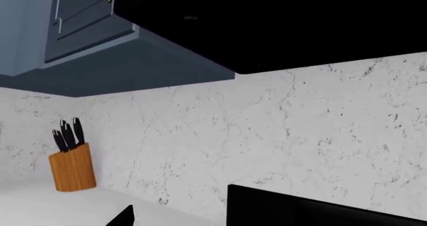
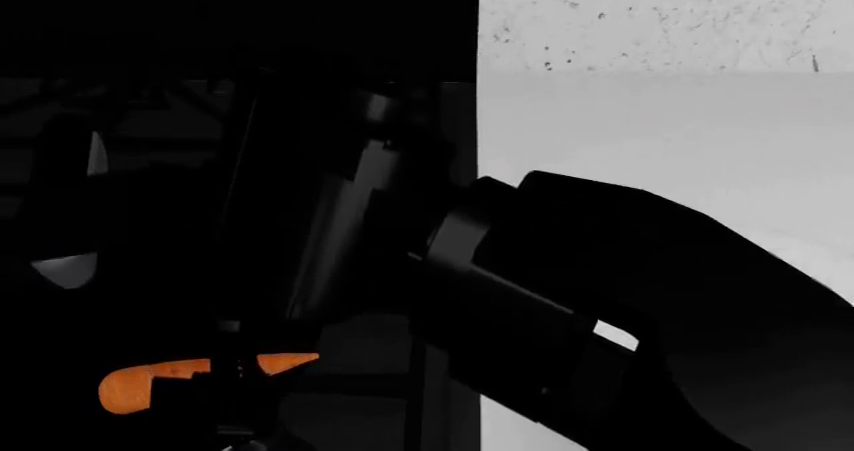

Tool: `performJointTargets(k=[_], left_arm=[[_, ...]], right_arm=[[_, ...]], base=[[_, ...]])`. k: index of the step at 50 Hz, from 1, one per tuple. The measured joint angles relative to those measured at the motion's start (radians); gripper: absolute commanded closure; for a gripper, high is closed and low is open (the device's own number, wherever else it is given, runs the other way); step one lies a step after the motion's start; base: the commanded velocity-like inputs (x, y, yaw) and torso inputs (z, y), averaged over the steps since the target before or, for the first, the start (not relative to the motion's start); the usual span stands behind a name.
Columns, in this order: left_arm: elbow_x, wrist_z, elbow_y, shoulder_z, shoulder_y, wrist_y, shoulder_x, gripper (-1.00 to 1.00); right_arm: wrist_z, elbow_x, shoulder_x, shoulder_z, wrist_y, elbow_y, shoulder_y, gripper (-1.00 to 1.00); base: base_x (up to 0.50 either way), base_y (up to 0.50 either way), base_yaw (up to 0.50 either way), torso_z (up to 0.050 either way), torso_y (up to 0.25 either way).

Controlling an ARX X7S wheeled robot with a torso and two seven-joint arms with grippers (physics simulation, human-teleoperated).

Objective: Pick the carrot from the pan and place it in the bowl.

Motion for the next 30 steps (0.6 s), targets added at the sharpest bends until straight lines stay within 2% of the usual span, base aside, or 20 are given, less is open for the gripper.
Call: performJointTargets(k=[30], left_arm=[[0.044, 0.033, -0.035, -0.012, 0.052, 0.041, 0.032, -1.00]], right_arm=[[0.000, -0.023, 0.000, 0.000, -0.012, 0.001, -0.034, -1.00]], base=[[0.00, 0.00, 0.00, 0.000, 0.000]])
